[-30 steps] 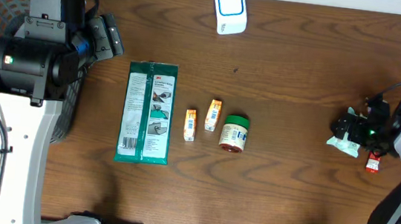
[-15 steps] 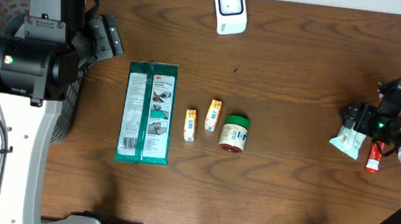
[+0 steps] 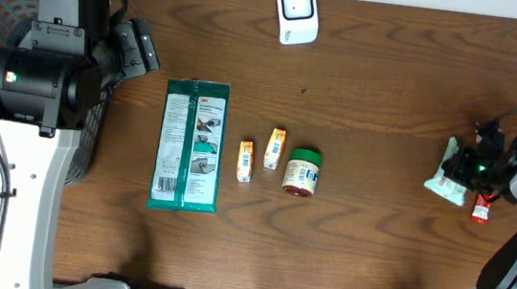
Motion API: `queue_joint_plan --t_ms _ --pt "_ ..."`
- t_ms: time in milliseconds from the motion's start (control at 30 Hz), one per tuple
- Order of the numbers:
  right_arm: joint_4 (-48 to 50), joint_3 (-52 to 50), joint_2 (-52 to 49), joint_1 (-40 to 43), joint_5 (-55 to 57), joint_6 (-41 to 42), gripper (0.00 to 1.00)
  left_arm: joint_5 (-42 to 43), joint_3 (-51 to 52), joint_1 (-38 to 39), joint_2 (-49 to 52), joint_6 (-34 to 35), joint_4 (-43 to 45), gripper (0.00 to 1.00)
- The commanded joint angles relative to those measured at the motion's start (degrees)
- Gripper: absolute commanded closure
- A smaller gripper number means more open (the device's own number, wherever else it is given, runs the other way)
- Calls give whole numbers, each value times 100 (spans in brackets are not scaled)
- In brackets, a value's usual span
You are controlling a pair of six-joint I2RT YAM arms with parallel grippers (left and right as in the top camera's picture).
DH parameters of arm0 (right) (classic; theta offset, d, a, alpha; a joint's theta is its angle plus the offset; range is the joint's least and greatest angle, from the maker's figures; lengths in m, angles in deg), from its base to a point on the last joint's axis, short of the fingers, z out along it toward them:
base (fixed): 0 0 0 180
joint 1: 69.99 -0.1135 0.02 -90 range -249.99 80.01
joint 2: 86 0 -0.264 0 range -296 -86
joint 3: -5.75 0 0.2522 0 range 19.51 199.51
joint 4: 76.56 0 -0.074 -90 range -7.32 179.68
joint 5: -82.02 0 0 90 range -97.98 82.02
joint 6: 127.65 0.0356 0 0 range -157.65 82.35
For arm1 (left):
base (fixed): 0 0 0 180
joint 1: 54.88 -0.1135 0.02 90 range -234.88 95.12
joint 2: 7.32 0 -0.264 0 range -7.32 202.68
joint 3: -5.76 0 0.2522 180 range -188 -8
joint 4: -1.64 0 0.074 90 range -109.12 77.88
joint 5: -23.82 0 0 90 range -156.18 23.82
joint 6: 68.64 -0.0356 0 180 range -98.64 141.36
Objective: Scan the item barcode
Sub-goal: 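Open the right gripper and release the wipes pack on the table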
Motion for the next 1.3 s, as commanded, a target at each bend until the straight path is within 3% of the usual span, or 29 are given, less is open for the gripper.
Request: queue_joint_plan --t_ms 0,100,300,367,633,867,1067,1267 --pt "20 -52 -319 107 72 -22 97 -31 -2 -20 20 -50 -17 14" --pt "37 -48 -417 105 -98 -20 97 -31 -2 -20 20 -52 -17 14" --pt "-4 138 -26 101 -1878 -22 96 -31 -2 -20 20 -52 -17 14" --pt "-22 136 146 92 -1915 -22 96 -31 -2 -20 20 -50 -17 14" --pt "-76 -2 236 87 -201 -17 95 -31 -2 -20 20 -52 -17 14" --pt "74 -181 236 76 57 7 95 -31 -2 -20 20 -50 -17 14" --pt "-2 -181 236 76 1445 702 96 -31 -2 -20 20 -52 -17 14" --pt "17 -164 236 76 1585 804 97 -31 -2 -20 20 -52 -17 14"
